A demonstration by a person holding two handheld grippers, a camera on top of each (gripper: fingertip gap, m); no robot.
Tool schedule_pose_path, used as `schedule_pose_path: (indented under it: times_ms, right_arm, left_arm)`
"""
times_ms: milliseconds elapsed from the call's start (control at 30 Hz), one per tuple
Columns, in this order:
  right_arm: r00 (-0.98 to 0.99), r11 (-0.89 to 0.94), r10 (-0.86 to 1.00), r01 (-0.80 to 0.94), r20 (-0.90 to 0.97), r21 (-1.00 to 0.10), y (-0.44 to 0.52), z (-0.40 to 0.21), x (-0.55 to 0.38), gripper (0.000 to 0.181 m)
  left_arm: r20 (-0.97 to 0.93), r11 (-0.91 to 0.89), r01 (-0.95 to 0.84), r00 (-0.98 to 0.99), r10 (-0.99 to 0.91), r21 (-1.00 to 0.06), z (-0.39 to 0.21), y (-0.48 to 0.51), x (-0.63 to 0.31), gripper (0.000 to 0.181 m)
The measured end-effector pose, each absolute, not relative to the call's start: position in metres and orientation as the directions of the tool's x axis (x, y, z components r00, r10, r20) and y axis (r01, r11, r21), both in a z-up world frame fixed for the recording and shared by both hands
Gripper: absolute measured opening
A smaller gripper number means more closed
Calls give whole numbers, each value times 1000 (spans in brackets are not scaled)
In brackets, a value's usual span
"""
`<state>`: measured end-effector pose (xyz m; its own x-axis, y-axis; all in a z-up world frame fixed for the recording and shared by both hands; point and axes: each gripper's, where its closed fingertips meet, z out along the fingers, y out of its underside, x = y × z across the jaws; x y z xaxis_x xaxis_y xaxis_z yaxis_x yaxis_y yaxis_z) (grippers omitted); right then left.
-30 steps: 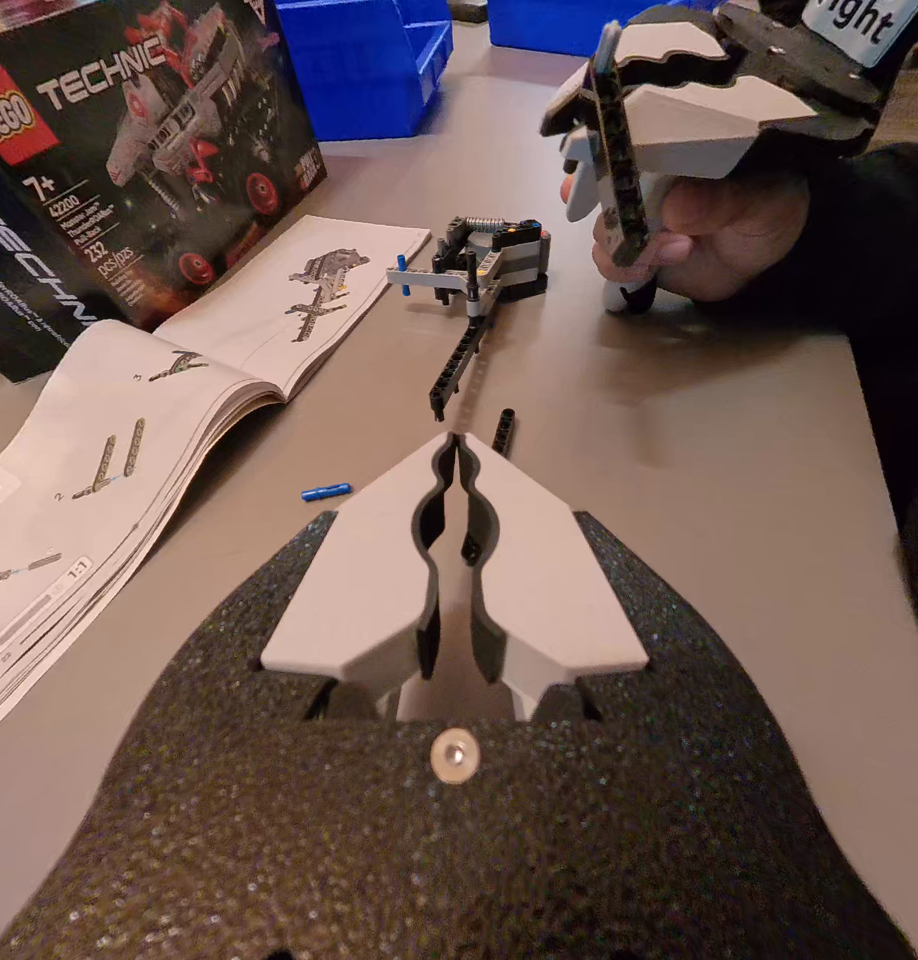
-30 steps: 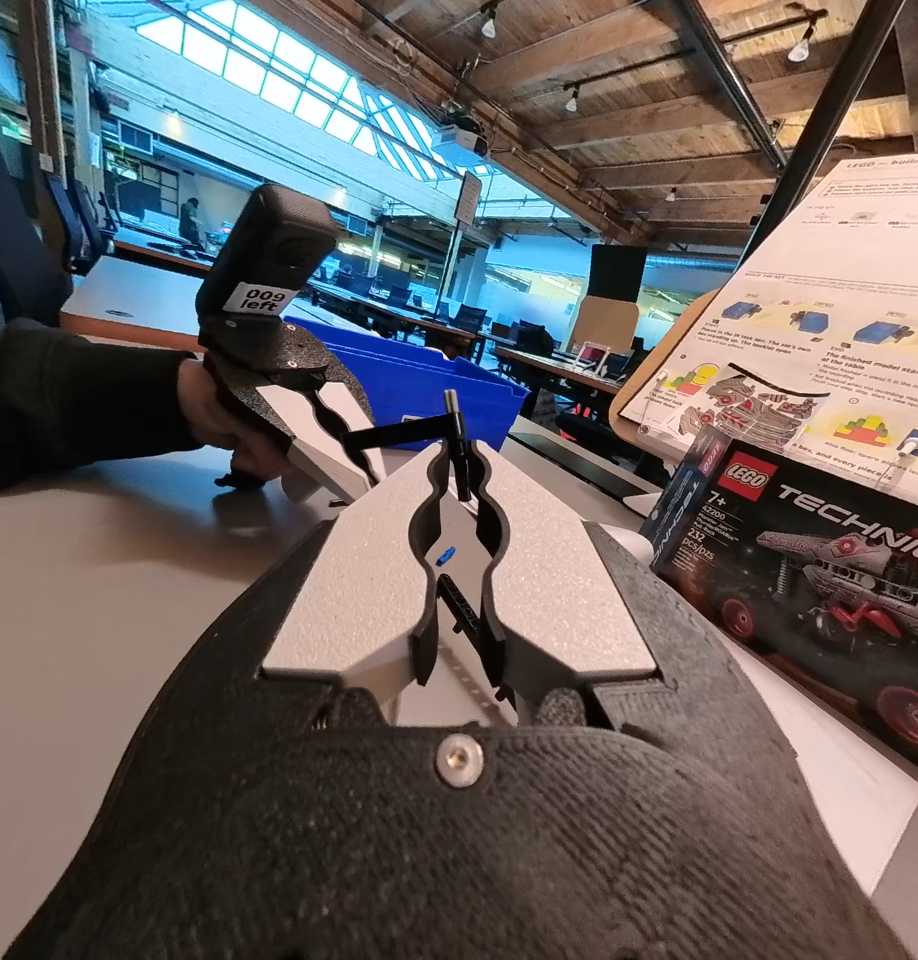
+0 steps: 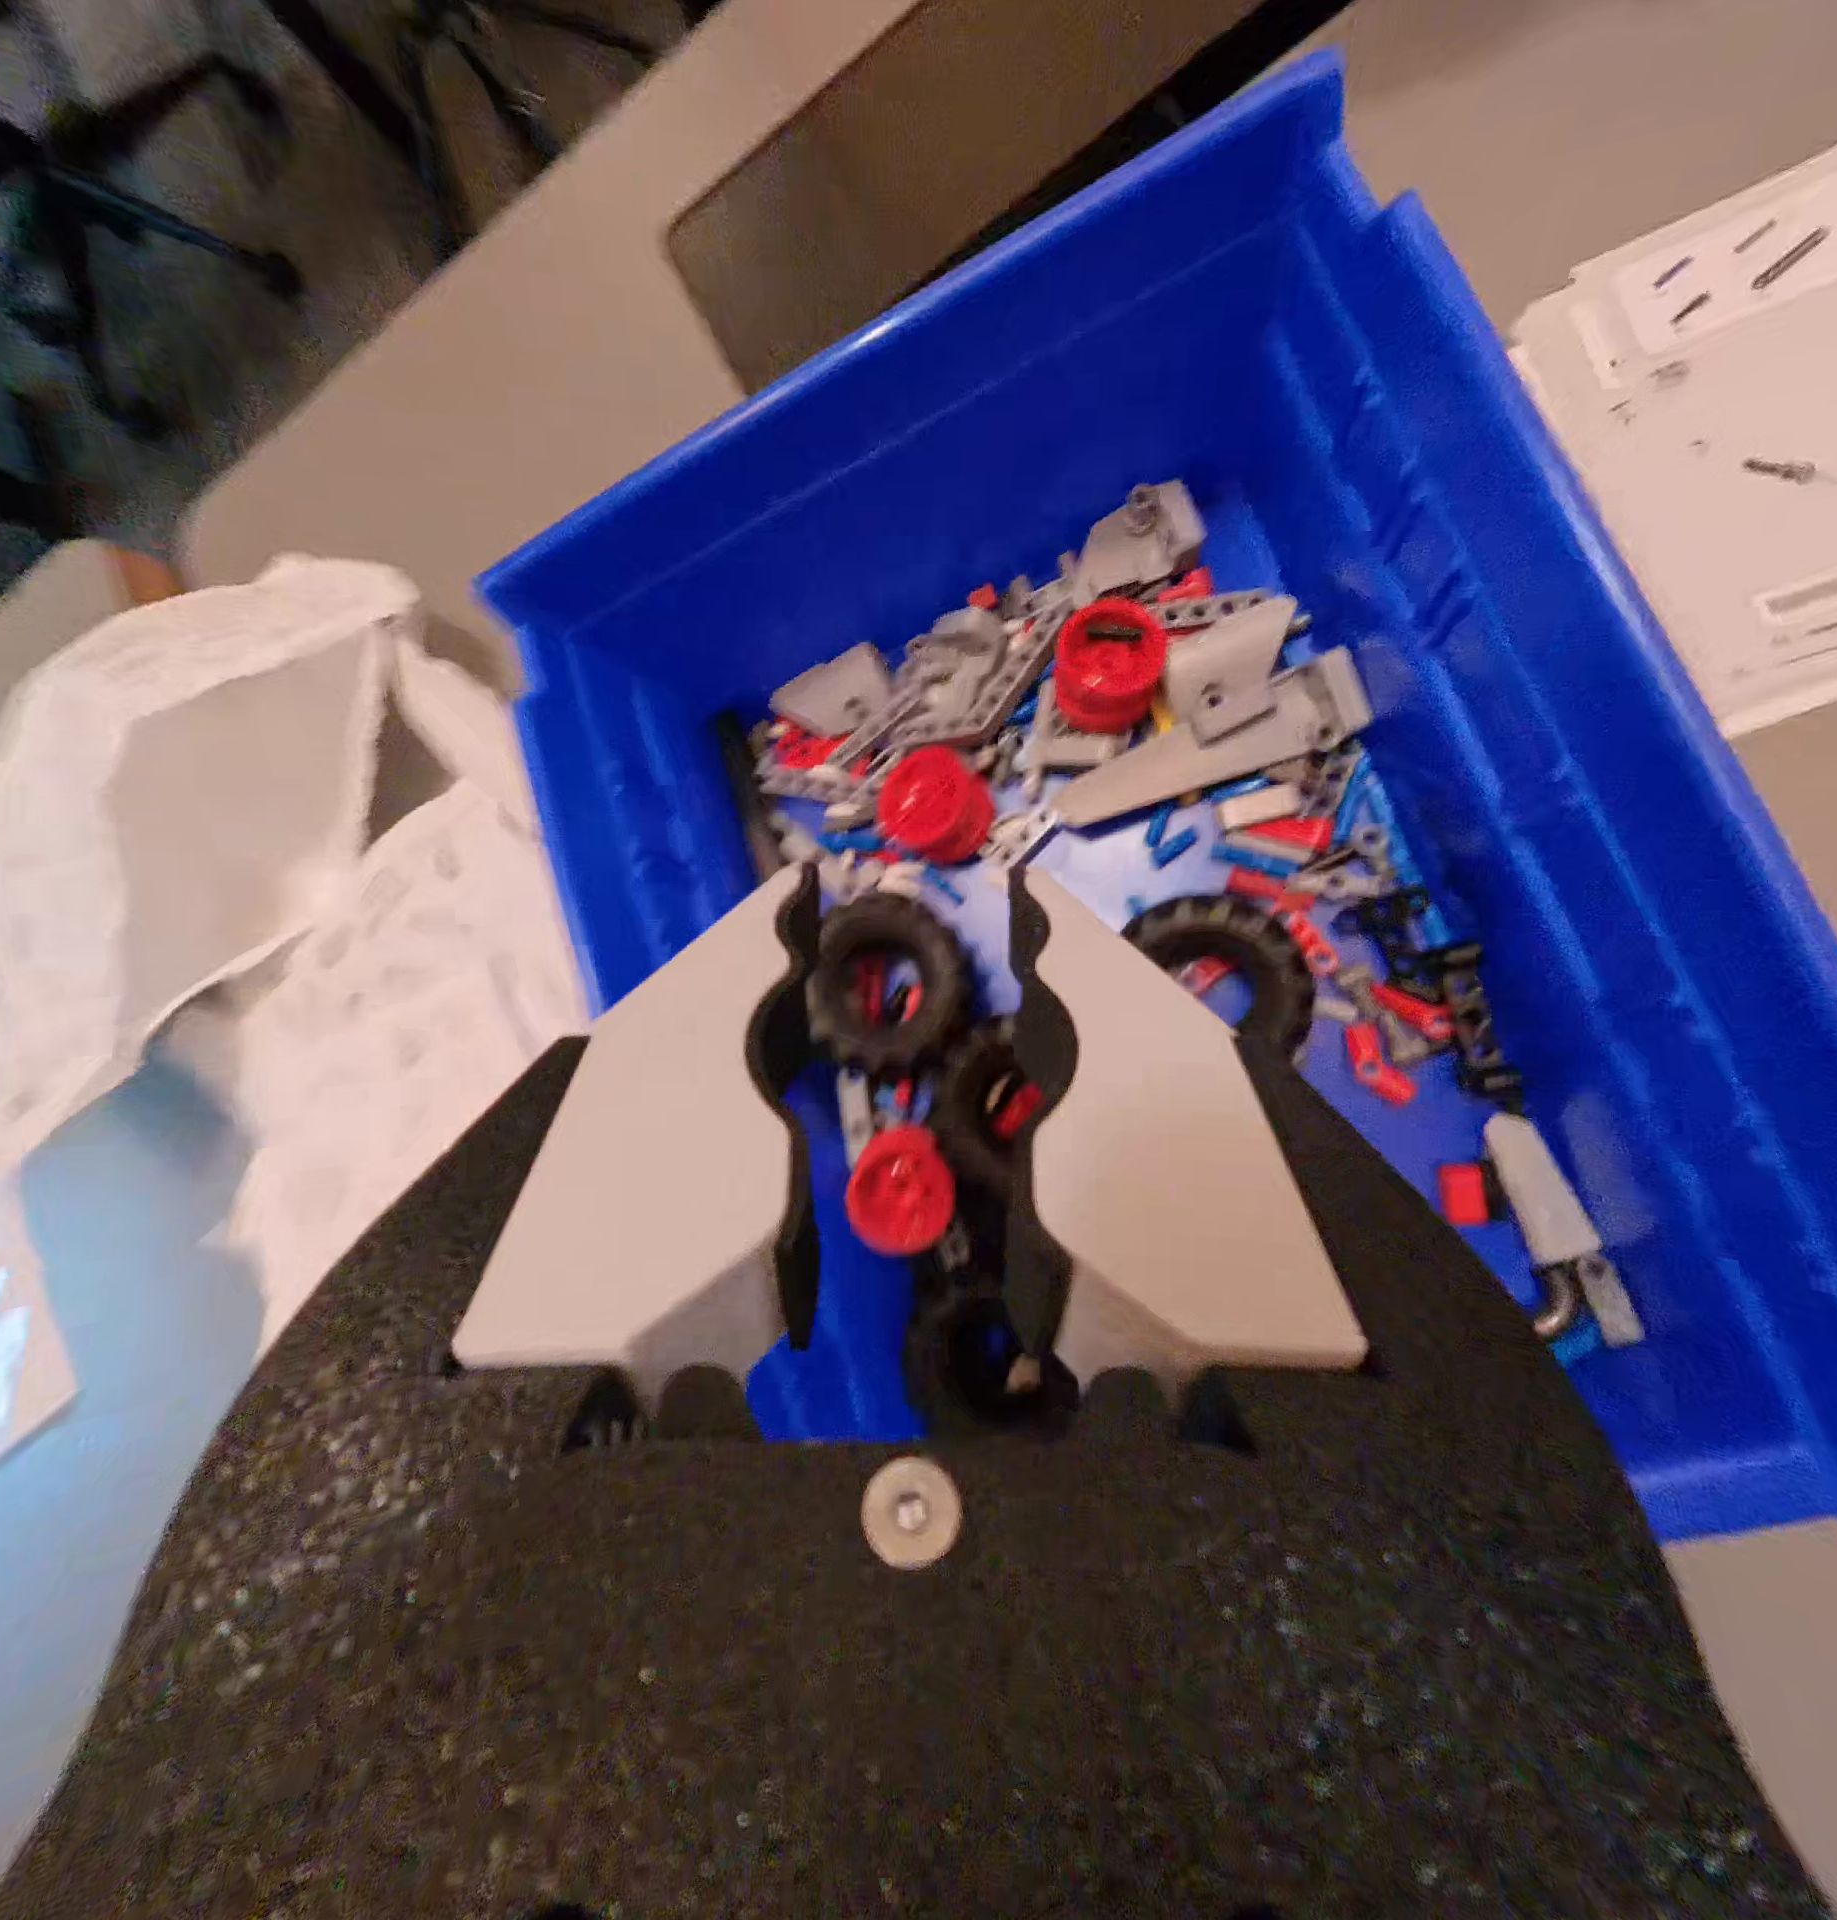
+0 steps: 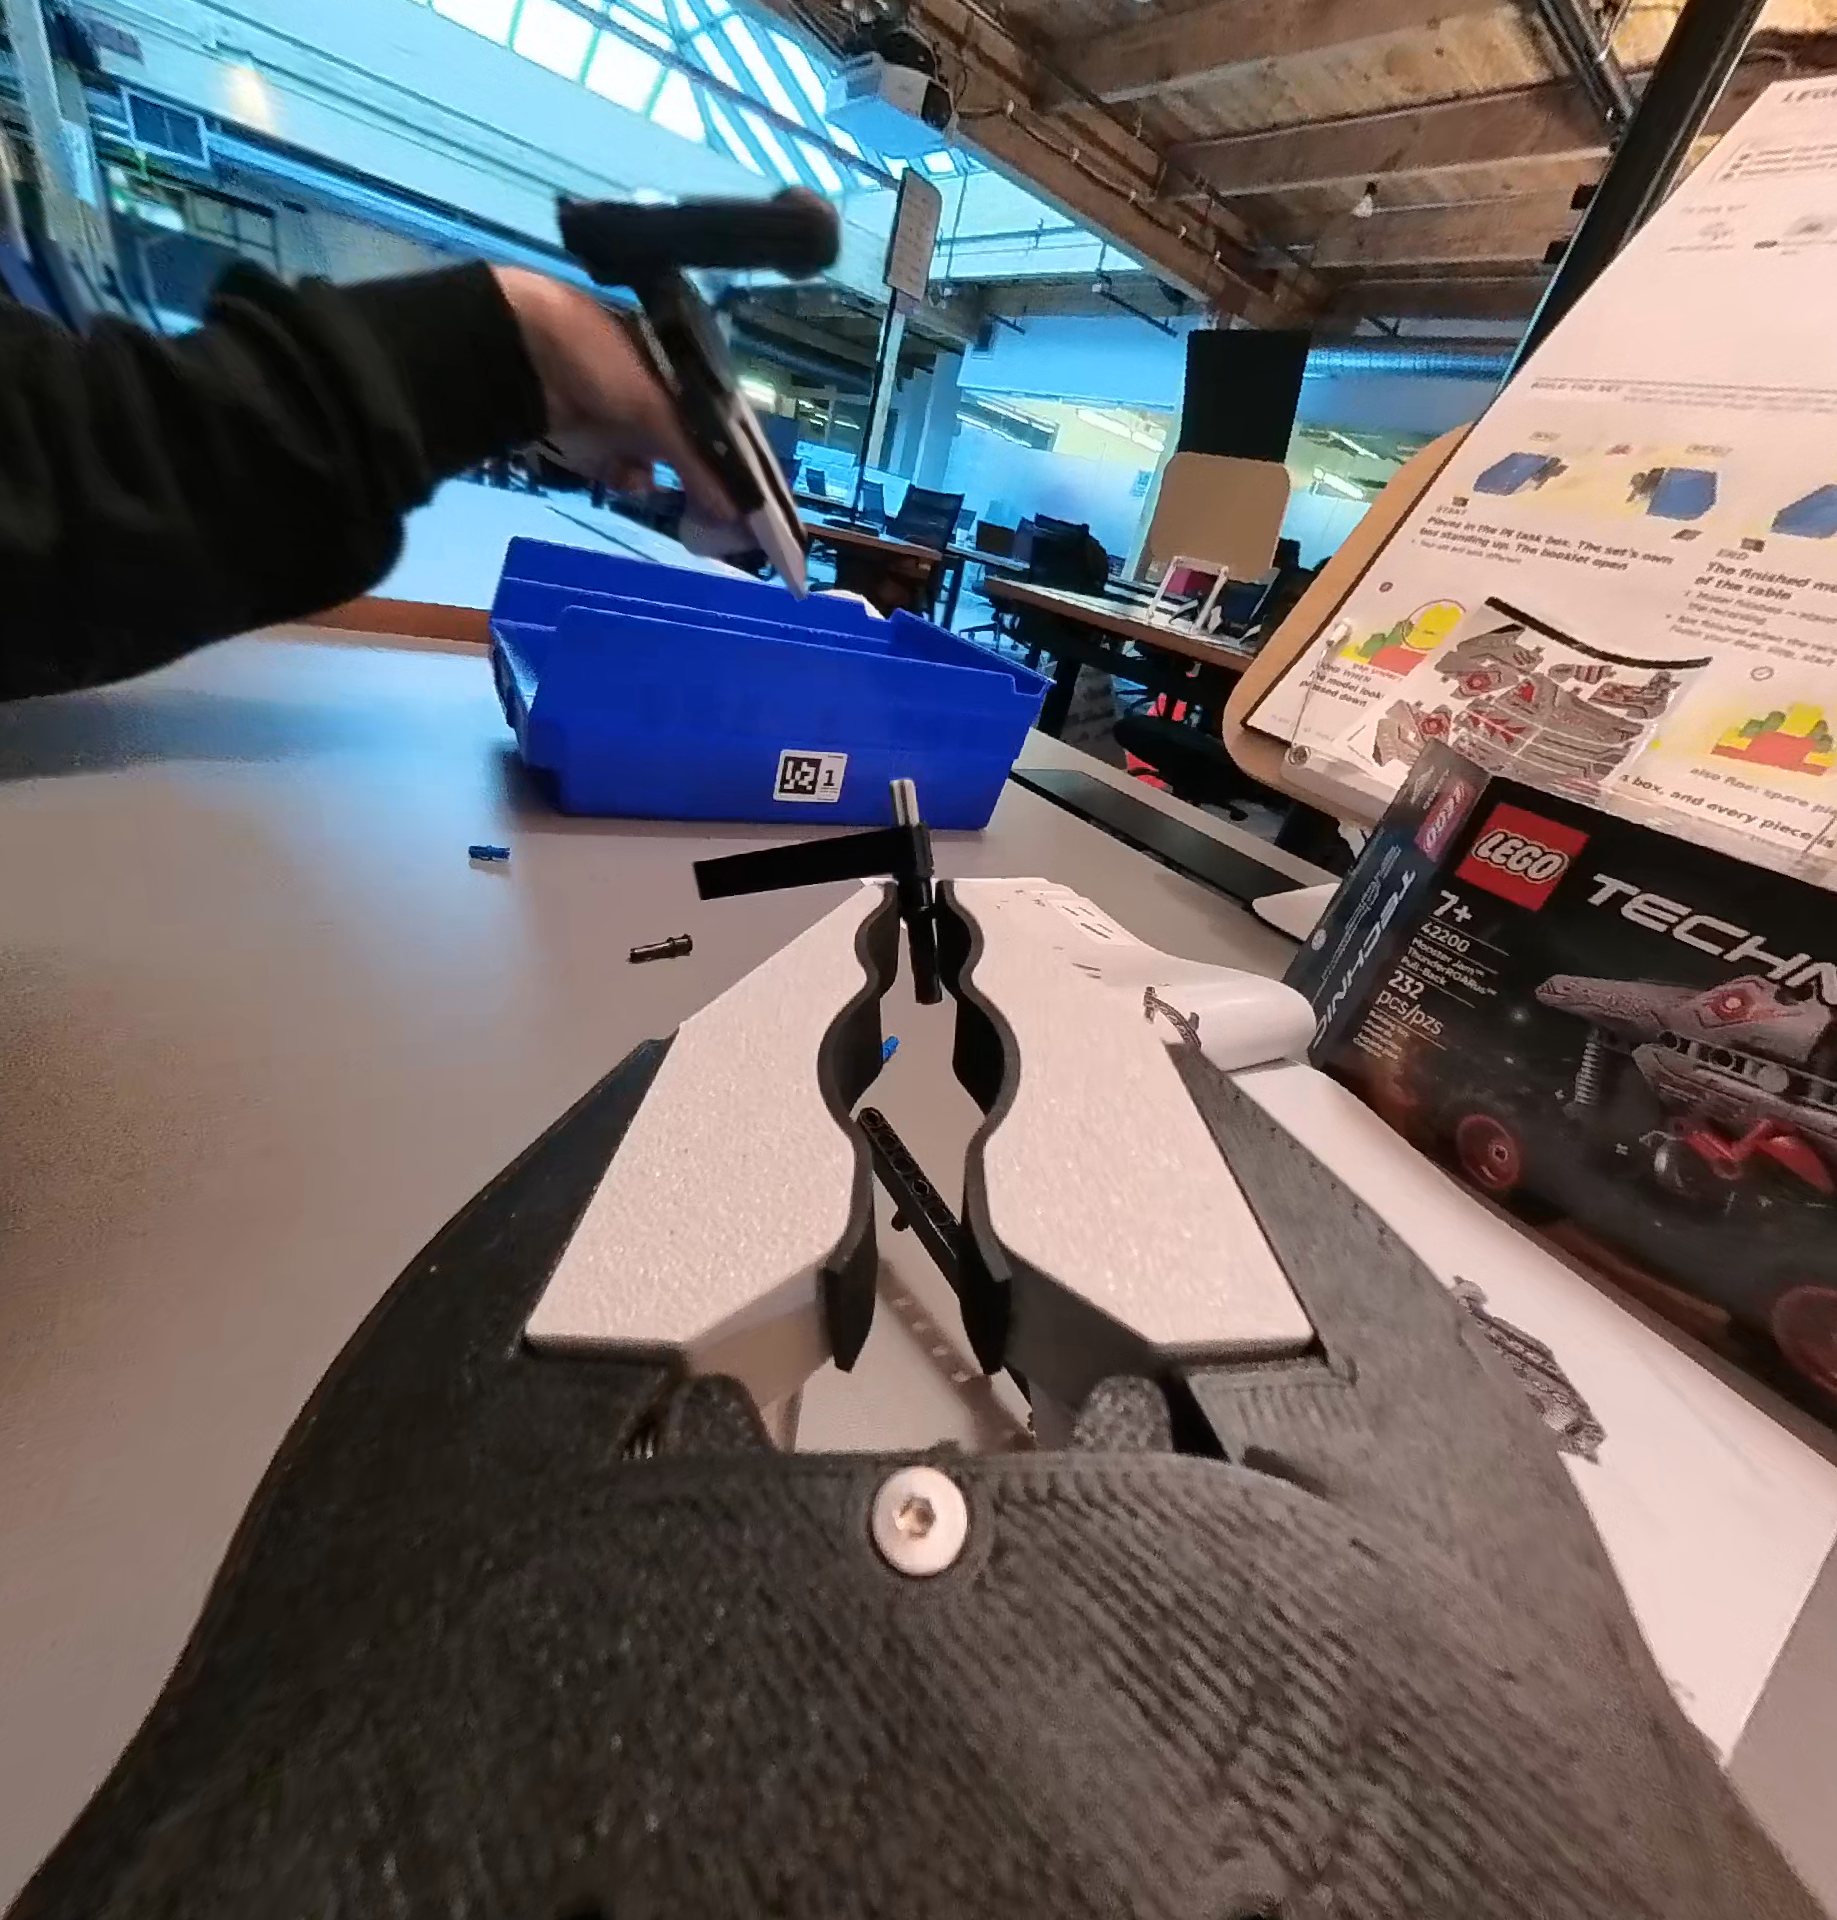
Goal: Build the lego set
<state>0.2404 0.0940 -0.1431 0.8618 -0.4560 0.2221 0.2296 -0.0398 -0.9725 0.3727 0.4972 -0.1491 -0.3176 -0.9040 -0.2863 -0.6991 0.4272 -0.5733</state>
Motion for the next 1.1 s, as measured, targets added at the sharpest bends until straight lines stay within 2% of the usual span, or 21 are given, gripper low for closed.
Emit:
schedule_pose_path:
  times_ms: [33, 233, 333, 400, 600, 700, 767, 867, 967, 1033, 1100]
  right_arm:
    - [859, -35, -467, 221, 212, -975, 93, -143, 242, 4]
    - [853, 24, -501, 181, 145, -983, 84, -137, 250, 4]
    - [852, 20, -508, 161, 129, -987, 84, -138, 254, 4]
    - [856, -8, -498, 154, 137, -988, 88, -142, 254, 4]
    - [856, -70, -493, 142, 158, -987, 94, -150, 256, 4]
    - [858, -42, -500, 112, 118, -993, 91, -148, 259, 4]
    - [857, -28, -505, 100, 100, -995, 89, -147, 261, 4]
    - [853, -26, -512, 101, 100, -995, 88, -147, 262, 4]
    - [856, -54, -505, 100, 114, -994, 92, -150, 261, 4]
    - [856, -66, -503, 99, 119, -993, 93, -151, 262, 4]
    - [854, -63, -507, 101, 119, -993, 92, -151, 262, 4]
  left_arm:
    - [-233, 431, -706, -364, -902, -562, -158, 489, 385, 37]
    - [-80, 423, -753, -447, -891, -503, -212, 457, 443, 35]
    - [-100, 465, -760, -475, -874, -454, -238, 459, 450, 39]
    - [-32, 440, -760, -486, -874, -478, -240, 455, 446, 27]
    - [-38, 551, -803, -558, -829, -226, -243, 482, 385, 18]
    - [-142, 566, -807, -549, -824, -168, -235, 501, 378, 13]
    - [-149, 565, -792, -545, -825, -232, -225, 495, 385, 16]
    - [-23, 597, -699, -641, -767, -394, -214, 454, 391, 18]
    - [4, 635, -618, -718, -696, -463, -217, 425, 399, 22]
    - [32, 666, -605, -750, -661, -436, -232, 412, 398, 27]
    - [7, 706, -613, -757, -654, -354, -251, 418, 397, 28]
